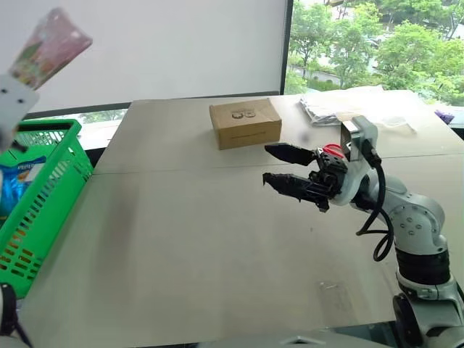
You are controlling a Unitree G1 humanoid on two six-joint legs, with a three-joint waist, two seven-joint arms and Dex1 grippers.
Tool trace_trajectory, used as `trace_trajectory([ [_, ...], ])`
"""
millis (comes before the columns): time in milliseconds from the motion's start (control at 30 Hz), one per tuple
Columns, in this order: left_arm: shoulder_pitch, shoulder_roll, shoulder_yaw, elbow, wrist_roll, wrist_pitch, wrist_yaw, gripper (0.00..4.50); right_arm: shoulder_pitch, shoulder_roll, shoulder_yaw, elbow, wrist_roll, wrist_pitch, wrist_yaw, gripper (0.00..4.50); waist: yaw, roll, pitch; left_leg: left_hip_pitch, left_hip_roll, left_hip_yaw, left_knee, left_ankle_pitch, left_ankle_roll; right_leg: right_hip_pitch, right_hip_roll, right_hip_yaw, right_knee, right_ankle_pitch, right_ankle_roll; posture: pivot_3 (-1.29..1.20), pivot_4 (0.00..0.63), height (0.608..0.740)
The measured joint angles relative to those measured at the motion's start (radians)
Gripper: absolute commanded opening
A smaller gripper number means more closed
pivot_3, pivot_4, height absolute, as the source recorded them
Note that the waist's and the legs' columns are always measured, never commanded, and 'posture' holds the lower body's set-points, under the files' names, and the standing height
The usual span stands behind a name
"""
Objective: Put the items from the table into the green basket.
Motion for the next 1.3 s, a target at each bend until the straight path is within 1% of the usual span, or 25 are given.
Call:
trace_trajectory([
  [167, 0.1, 0.017, 0.058, 0.152, 0.014, -0.054, 0.009, 0.25, -0.008, -0.005, 0.011, 0.017, -0.026, -0.021, 0.01, 4.5, 0.023, -0.003, -0.002, -0.001, 0.0, 0.0, 0.001, 0.0, 0.0, -0.001, 0.0, -0.001, 0.001, 0.0, 0.0, -0.01, 0.0, 0.74],
  [233, 0.113, 0.018, 0.065, 0.19, 0.015, -0.073, 0.02, 1.21, -0.008, -0.004, 0.012, 0.023, -0.04, -0.031, 0.01, 4.5, 0.034, -0.005, -0.002, -0.001, 0.0, 0.0, 0.001, 0.0, 0.0, -0.001, 0.0, -0.001, 0.001, 0.0, 0.0, -0.01, 0.0, 0.74],
  [267, 0.115, 0.018, 0.069, 0.205, 0.016, -0.083, 0.027, 1.57, -0.01, 0.002, 0.012, 0.033, -0.048, -0.04, 0.01, 4.5, 0.039, -0.007, -0.002, -0.001, 0.0, 0.0, 0.001, 0.0, 0.0, -0.001, 0.0, -0.001, 0.001, 0.0, 0.0, -0.01, 0.0, 0.74],
  [333, 0.115, 0.018, 0.077, 0.231, 0.021, -0.103, 0.039, 2.5, -0.015, 0.014, 0.012, 0.047, -0.059, -0.045, 0.008, 4.5, 0.044, -0.008, -0.003, -0.001, 0.0, 0.0, 0.001, 0.0, 0.0, -0.001, -0.001, -0.001, 0.001, 0.0, 0.0, -0.02, 0.0, 0.74],
  [467, 0.081, 0.017, 0.075, 0.272, 0.025, -0.136, 0.053, 4.38, -0.017, 0.025, 0.012, 0.048, -0.063, -0.053, 0.004, 4.5, 0.044, -0.011, -0.005, -0.001, 0.0, 0.0, 0.002, 0.0, 0.0, -0.001, -0.001, -0.001, 0.003, 0.0, 0.0, -0.03, 0.0, 0.74],
  [500, 0.066, 0.017, 0.073, 0.279, 0.029, -0.144, 0.055, 4.48, -0.017, 0.026, 0.012, 0.048, -0.064, -0.055, 0.003, 4.5, 0.043, -0.011, -0.005, -0.001, 0.0, 0.0, 0.003, 0.0, 0.0, -0.001, -0.001, -0.001, 0.004, 0.0, 0.0, -0.03, 0.0, 0.74],
  [600, 0.03, 0.015, 0.064, 0.293, 0.036, -0.163, 0.062, 4.48, -0.017, 0.027, 0.012, 0.048, -0.067, -0.064, -0.002, 4.5, 0.039, -0.012, -0.005, 0.0, 0.0, 0.001, 0.003, 0.0, 0.0, -0.001, -0.001, -0.001, 0.005, 0.0, 0.0, -0.03, 0.0, 0.74],
  [667, 0.001, -0.006, 0.071, 0.305, 0.024, -0.166, 0.057, 4.48, -0.014, 0.025, 0.011, 0.047, -0.074, -0.067, -0.005, 4.5, 0.038, -0.013, -0.006, 0.0, 0.0, 0.001, 0.003, 0.0, 0.0, -0.001, -0.001, -0.001, 0.006, 0.0, 0.0, -0.03, 0.0, 0.74],
  [733, -0.043, -0.077, 0.13, 0.298, -0.054, -0.156, 0.016, 4.48, -0.01, 0.023, 0.01, 0.047, -0.078, -0.073, -0.006, 4.5, 0.041, -0.011, -0.006, 0.0, 0.0, 0.001, 0.004, 0.0, 0.0, 0.0, -0.001, -0.001, 0.006, 0.0, 0.0, -0.03, 0.0, 0.74],
  [767, -0.055, -0.132, 0.171, 0.266, -0.123, -0.136, -0.03, 4.48, -0.003, 0.02, 0.01, 0.046, -0.085, -0.078, -0.009, 4.5, 0.043, -0.011, -0.006, 0.0, 0.0, 0.001, 0.005, 0.0, 0.0, 0.0, -0.002, -0.002, 0.007, 0.0, 0.0, -0.03, 0.0, 0.74],
  [833, -0.047, -0.217, 0.214, 0.175, -0.235, -0.098, -0.125, 4.48, 0.01, 0.013, 0.012, 0.046, -0.116, -0.092, -0.025, 4.5, 0.047, -0.012, -0.007, -0.001, 0.0, 0.0, 0.006, 0.0, 0.0, 0.0, -0.002, -0.002, 0.007, 0.0, 0.0, -0.03, 0.0, 0.74],
  [867, -0.007, -0.267, 0.22, 0.069, -0.308, -0.071, -0.204, 4.48, 0.025, 0.007, 0.016, 0.05, -0.162, -0.115, -0.045, 4.5, 0.043, -0.013, -0.007, -0.002, -0.001, 0.001, 0.007, 0.0, 0.0, 0.0, -0.003, -0.002, 0.006, 0.0, 0.0, -0.03, 0.0, 0.74],
  [933, 0.087, -0.346, 0.214, -0.112, -0.405, -0.045, -0.305, 4.48, 0.059, -0.012, 0.018, 0.083, -0.245, -0.154, -0.088, 4.5, 0.032, -0.014, -0.008, -0.002, -0.001, 0.005, 0.007, 0.0, 0.0, 0.0, -0.004, 0.001, 0.006, 0.0, 0.0, -0.03, 0.0, 0.74],
  [1000, 0.184, -0.448, 0.215, -0.313, -0.511, 0.003, -0.351, 4.48, 0.108, -0.039, 0.017, 0.134, -0.323, -0.197, -0.106, 4.5, 0.024, -0.013, -0.008, -0.001, -0.001, 0.007, 0.006, 0.0, 0.0, 0.0, -0.005, 0.003, 0.006, 0.0, 0.0, -0.04, 0.0, 0.74],
  [1033, 0.22, -0.482, 0.206, -0.372, -0.539, 0.017, -0.364, 4.48, 0.126, -0.047, 0.017, 0.151, -0.345, -0.209, -0.111, 4.5, 0.017, -0.012, -0.008, -0.001, -0.001, 0.009, 0.006, 0.0, 0.0, 0.0, -0.005, 0.004, 0.005, 0.0, 0.0, -0.05, 0.0, 0.74],
  [1067, 0.301, -0.539, 0.158, -0.482, -0.567, 0.049, -0.368, 4.48, 0.163, -0.059, 0.018, 0.194, -0.402, -0.253, -0.115, 4.5, 0.006, -0.011, -0.008, -0.001, -0.001, 0.01, 0.006, 0.0, 0.0, -0.001, -0.005, 0.005, 0.005, 0.0, 0.0, -0.05, 0.0, 0.74],
  [1100, 0.357, -0.568, 0.107, -0.541, -0.565, 0.069, -0.364, 4.48, 0.186, -0.061, 0.018, 0.231, -0.451, -0.305, -0.117, 4.5, -0.003, -0.011, -0.007, 0.0, 0.0, 0.012, 0.004, 0.0, 0.0, -0.002, -0.004, 0.007, 0.006, 0.0, 0.0, -0.06, 0.0, 0.74],
  [1167, 0.425, -0.614, 0.034, -0.594, -0.535, 0.09, -0.335, 4.48, 0.213, -0.084, 0.025, 0.308, -0.557, -0.432, -0.118, 4.5, -0.013, -0.009, -0.007, 0.0, 0.001, 0.012, 0.004, -0.001, 0.002, -0.003, -0.003, 0.007, 0.007, 0.0, 0.0, -0.06, 0.0, 0.74],
  [1233, 0.468, -0.644, -0.009, -0.613, -0.496, 0.083, -0.304, 4.48, 0.235, -0.106, 0.017, 0.383, -0.64, -0.541, -0.128, 4.5, -0.012, -0.008, -0.007, 0.002, 0.001, 0.011, 0.004, -0.002, 0.003, -0.001, -0.002, 0.007, 0.007, 0.001, 0.0, -0.07, 0.0, 0.74],
  [1300, 0.497, -0.683, -0.041, -0.614, -0.455, 0.052, -0.273, 4.48, 0.265, -0.116, 0.005, 0.428, -0.677, -0.595, -0.133, 4.5, -0.007, -0.005, -0.006, 0.005, 0.002, 0.011, 0.006, -0.002, 0.003, 0.004, -0.001, 0.007, 0.007, 0.001, 0.0, -0.07, 0.0, 0.74],
])
